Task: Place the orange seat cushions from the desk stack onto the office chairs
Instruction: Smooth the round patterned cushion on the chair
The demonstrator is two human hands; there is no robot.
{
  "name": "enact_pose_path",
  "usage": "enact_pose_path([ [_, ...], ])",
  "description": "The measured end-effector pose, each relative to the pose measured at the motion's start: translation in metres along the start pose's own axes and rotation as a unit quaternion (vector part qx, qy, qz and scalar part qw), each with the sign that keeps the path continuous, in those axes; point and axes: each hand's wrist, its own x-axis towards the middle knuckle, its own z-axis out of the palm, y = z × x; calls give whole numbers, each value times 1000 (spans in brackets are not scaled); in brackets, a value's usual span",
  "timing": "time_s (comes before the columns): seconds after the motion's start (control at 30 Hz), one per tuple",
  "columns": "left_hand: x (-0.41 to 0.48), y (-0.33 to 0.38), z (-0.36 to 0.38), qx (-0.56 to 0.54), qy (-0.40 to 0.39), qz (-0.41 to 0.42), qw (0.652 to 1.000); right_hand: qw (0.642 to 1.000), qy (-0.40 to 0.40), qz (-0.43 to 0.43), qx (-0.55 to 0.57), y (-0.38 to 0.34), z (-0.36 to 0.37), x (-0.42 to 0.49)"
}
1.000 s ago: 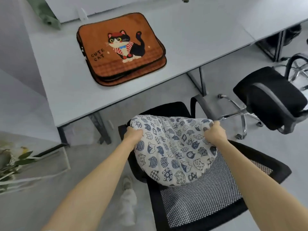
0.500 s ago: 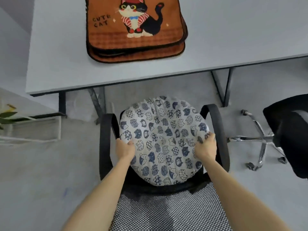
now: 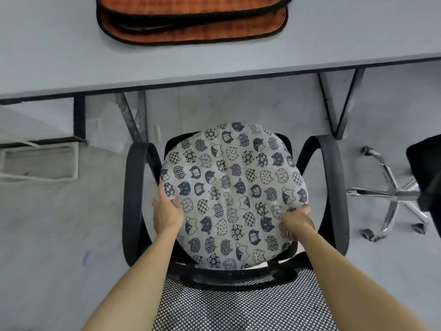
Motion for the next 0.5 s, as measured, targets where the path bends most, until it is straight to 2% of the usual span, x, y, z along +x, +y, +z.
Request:
enact_pose_path([
  [0.17, 5, -1, 0, 33, -25, 12, 999, 1000, 15, 25, 10, -6, 1, -7],
  [0.23, 2, 0, -2, 134, 21, 91, 987, 996, 80, -18, -33, -7, 2, -14],
  [0.3, 1, 6, 1, 210, 50, 232, 948, 978, 145, -115, -92, -10, 4, -19],
  [0.37, 12, 17, 9, 259, 36, 336, 905, 953, 169, -210, -139, -22, 10, -15],
  [0.43, 33, 21, 22, 292, 11, 371, 881, 941, 168, -253, -150, -28, 18, 0],
  [0.5, 54, 16, 33, 310, 14, 379, 872, 940, 158, -258, -159, -24, 27, 20],
])
